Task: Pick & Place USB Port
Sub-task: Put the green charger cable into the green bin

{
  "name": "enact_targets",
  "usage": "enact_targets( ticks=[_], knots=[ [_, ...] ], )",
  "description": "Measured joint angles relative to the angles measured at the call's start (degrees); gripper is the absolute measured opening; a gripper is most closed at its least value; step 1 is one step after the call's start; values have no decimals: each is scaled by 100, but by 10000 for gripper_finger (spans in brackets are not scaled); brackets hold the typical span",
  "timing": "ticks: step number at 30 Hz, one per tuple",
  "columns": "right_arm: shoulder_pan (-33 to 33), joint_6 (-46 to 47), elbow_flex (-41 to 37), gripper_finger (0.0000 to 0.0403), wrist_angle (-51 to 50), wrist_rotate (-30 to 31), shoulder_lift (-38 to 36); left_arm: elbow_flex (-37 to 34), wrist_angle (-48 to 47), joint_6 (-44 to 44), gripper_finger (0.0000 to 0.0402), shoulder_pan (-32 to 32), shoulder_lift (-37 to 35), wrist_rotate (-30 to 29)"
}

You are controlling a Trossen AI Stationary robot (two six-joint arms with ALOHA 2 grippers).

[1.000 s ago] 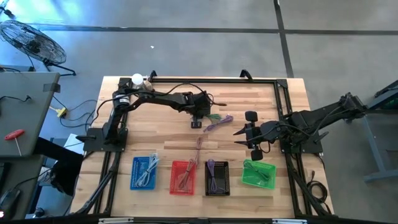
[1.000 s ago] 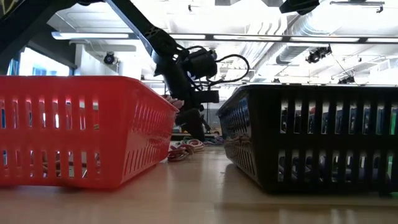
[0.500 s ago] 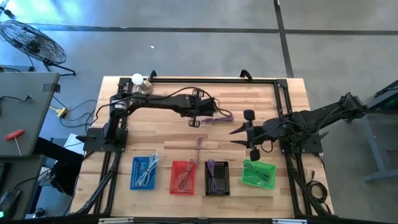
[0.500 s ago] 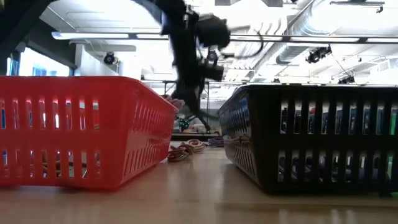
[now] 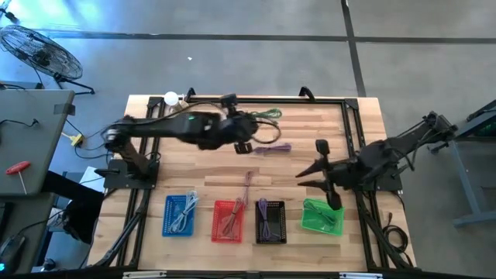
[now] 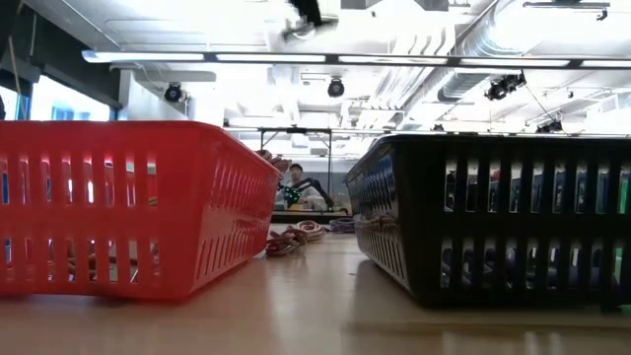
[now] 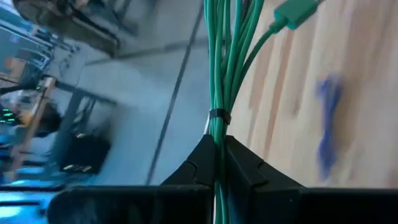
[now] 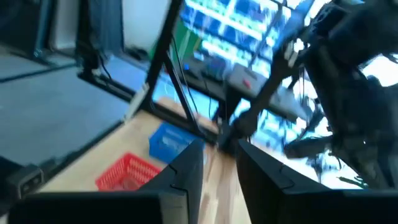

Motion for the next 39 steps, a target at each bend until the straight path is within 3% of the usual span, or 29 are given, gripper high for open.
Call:
enact_targets(
  ticks=[5, 9, 13, 24, 29, 35, 39],
  knots=[
    [161, -112, 0, 73, 49, -330, -158, -85, 1115, -390, 7, -678, -556, 402],
    [155, -173, 0, 72, 203, -902, -105, -138, 2236, -232, 7, -1107, -698, 1484],
    [165, -343, 0, 83, 515, -768, -18, -147, 2786, 4, 7, -1449, -540, 2228],
    [177, -320, 0, 221, 669, -450, 183, -151, 3596, 425, 7, -1754, 301, 3072],
    [177, -163, 0, 254, 736, -498, 341, -151, 3849, 556, 7, -1649, 478, 3227],
    [177, -85, 0, 243, 850, -730, 385, -149, 3857, 339, 7, -1382, 508, 3539],
    [177, -55, 0, 185, 768, -720, 382, -149, 3712, 319, 11, -1295, 528, 3547]
  ],
)
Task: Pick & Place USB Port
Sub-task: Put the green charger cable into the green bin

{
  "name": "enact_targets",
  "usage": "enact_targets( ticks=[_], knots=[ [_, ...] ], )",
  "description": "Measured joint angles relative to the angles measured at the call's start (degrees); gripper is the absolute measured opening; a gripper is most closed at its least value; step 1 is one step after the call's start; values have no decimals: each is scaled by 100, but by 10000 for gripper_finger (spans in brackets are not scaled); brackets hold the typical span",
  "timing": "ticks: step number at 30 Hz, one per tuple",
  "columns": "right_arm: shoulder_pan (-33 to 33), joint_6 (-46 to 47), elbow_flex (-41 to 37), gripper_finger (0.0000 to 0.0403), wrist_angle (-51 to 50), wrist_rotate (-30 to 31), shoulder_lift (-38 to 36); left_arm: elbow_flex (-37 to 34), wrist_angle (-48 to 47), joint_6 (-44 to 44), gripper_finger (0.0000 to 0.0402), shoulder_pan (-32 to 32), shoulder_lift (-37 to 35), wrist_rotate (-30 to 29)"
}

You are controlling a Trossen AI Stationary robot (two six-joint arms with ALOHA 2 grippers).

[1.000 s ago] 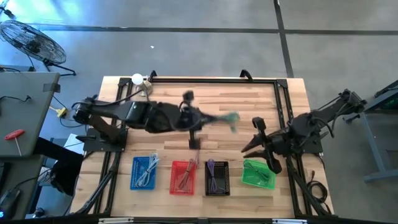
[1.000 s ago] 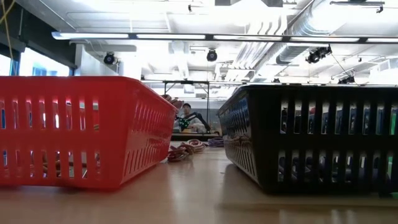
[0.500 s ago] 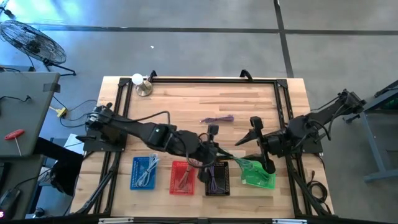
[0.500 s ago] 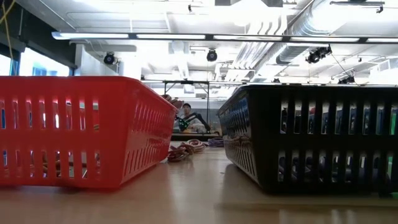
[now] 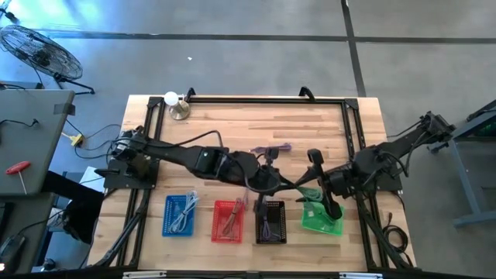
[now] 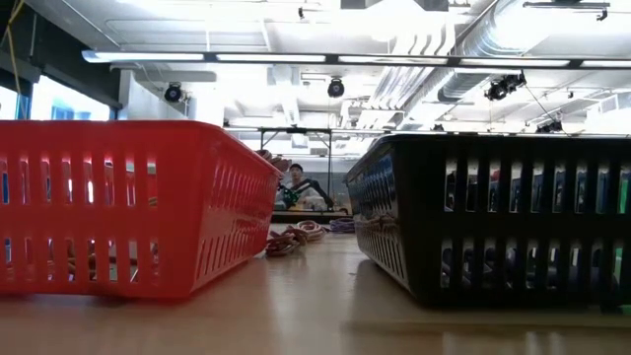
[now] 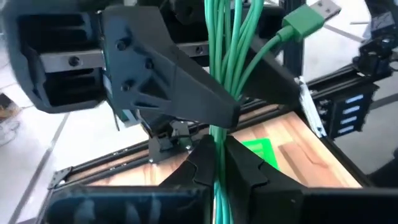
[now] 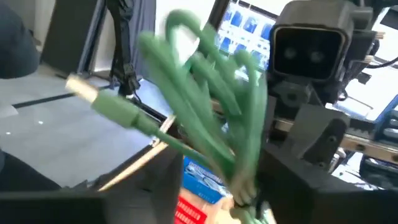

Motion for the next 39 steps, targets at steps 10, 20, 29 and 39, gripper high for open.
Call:
enact_targets(
  ticks=[10, 20, 29, 39],
  knots=[
    [4, -120, 0, 21, -331, 653, -7, 0, -197, -92, 97, 67, -3, -12],
    [649, 368, 298, 12, -2008, 2609, -26, 15, -979, -45, 164, -19, -201, -927],
    [1082, 4243, 937, 12, -5407, 2795, -35, 9, -2322, -699, 170, -84, -352, -1949],
    [1689, 6378, 946, 12, -5625, 734, 382, 9, -2733, -1295, 170, -84, -356, -1803]
  ],
)
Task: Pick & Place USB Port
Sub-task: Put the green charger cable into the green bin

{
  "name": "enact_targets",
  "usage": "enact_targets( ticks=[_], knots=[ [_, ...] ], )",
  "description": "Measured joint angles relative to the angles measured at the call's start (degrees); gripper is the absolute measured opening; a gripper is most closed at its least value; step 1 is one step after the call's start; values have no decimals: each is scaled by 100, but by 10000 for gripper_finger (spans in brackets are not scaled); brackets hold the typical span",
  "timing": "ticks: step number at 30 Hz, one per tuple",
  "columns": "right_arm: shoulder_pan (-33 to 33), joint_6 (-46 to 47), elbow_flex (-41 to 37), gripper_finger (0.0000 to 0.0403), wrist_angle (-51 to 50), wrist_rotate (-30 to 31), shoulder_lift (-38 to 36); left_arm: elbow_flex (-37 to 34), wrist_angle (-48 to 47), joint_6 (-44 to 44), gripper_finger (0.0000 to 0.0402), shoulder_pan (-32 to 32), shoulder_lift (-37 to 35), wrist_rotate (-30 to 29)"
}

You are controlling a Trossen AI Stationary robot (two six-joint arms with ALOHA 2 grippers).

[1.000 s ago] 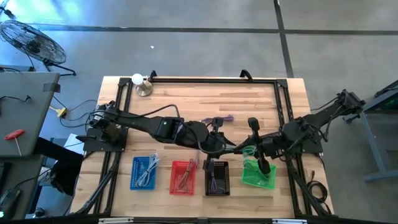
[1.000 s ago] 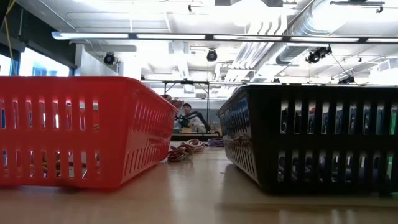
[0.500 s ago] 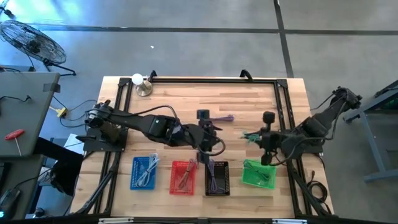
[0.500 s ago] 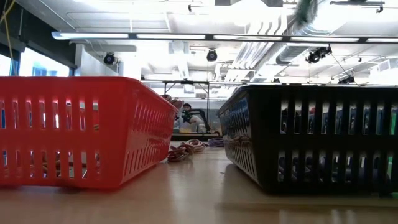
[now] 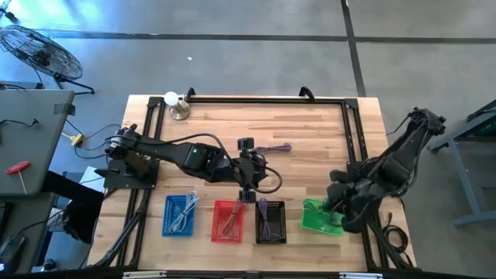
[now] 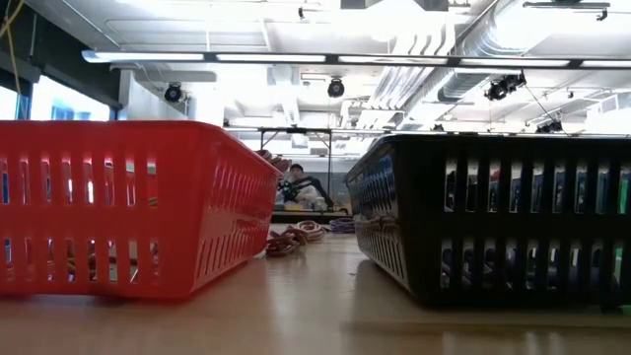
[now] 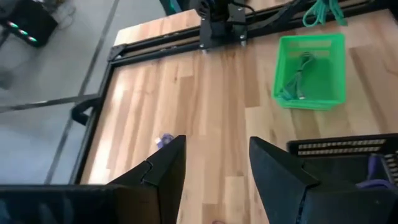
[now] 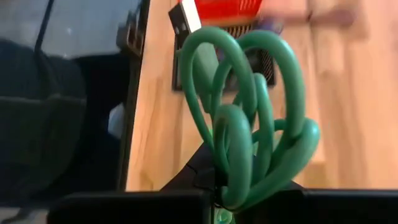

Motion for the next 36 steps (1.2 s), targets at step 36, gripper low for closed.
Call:
enact_targets(
  ticks=[36],
  knots=[
    [-551, 220, -586, 11, 251, -1882, 2262, -4, -139, -748, 170, -2, 4, 894]
  ],
)
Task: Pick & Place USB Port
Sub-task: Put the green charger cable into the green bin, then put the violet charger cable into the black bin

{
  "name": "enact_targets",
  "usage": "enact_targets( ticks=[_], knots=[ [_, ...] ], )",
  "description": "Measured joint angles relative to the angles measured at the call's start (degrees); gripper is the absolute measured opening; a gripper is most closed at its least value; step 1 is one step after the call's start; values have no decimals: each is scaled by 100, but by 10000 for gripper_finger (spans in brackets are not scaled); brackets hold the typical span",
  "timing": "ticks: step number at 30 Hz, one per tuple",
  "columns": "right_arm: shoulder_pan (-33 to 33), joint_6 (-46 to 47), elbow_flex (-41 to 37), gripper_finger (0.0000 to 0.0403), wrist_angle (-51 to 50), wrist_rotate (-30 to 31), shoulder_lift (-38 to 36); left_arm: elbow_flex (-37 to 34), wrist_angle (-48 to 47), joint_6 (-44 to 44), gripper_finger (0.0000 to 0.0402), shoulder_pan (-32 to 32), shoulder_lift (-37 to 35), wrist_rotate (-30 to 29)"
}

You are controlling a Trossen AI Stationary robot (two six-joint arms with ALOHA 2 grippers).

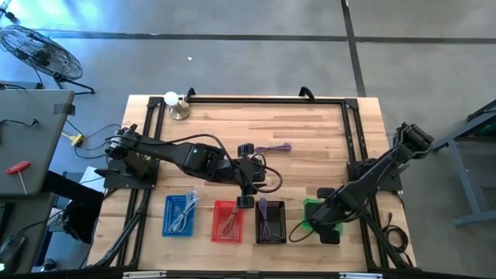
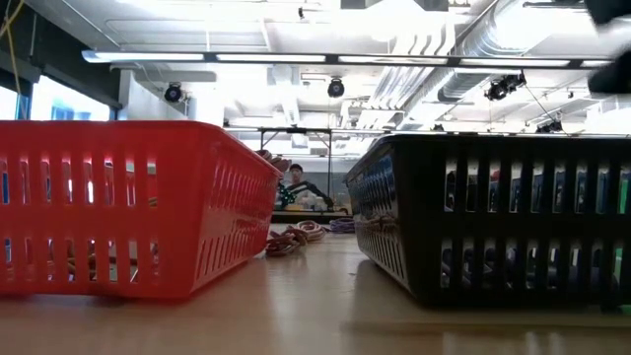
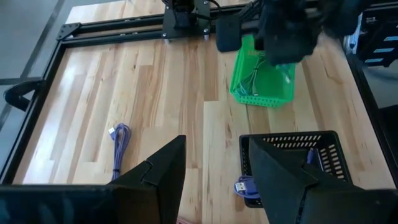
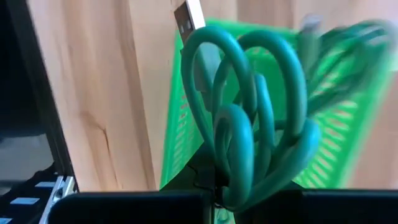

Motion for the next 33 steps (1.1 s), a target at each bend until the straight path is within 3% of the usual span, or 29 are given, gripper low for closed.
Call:
enact_targets(
  ticks=[3, 10, 18, 23, 33],
  knots=[
    [-106, 141, -502, 11, 503, -265, 5, 0, -3, -1, 170, 0, 0, 0],
    [-96, 140, -750, 15, 710, -79, 3, 0, 7, -3, 170, 0, 0, -2],
    [-90, 136, -750, 135, 729, -23, 2, 0, 12, -3, 170, 0, 1, -7],
    [-108, 144, -671, 197, 732, -475, 1, 0, -5, 25, 170, 0, 2, -11],
    [-106, -631, 335, 219, 638, -1112, 1, 0, -55, 1, 170, 0, 2, -11]
  ],
)
